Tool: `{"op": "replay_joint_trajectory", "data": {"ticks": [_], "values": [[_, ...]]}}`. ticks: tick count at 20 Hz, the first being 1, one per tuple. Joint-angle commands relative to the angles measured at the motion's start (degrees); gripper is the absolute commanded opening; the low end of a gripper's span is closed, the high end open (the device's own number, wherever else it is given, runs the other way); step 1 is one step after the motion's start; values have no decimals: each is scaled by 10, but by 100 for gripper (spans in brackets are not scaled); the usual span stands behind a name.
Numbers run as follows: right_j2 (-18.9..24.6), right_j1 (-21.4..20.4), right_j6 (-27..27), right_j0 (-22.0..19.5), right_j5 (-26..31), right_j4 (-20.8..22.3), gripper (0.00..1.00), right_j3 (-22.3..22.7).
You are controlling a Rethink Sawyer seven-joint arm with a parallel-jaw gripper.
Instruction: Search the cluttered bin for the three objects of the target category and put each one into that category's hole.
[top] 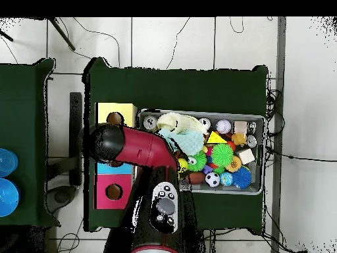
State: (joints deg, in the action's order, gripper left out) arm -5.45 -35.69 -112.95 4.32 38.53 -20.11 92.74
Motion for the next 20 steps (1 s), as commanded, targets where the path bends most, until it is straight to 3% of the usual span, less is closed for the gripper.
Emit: {"op": "replay_joint_trajectory", "data": {"ticks": [1, 9, 20], "values": [[80, 37, -25, -32, 7, -3, 0, 58], [99, 13, 2, -79, 63, 6, 0, 61], [104, 10, -5, -93, 93, 21, 0, 42]]}}
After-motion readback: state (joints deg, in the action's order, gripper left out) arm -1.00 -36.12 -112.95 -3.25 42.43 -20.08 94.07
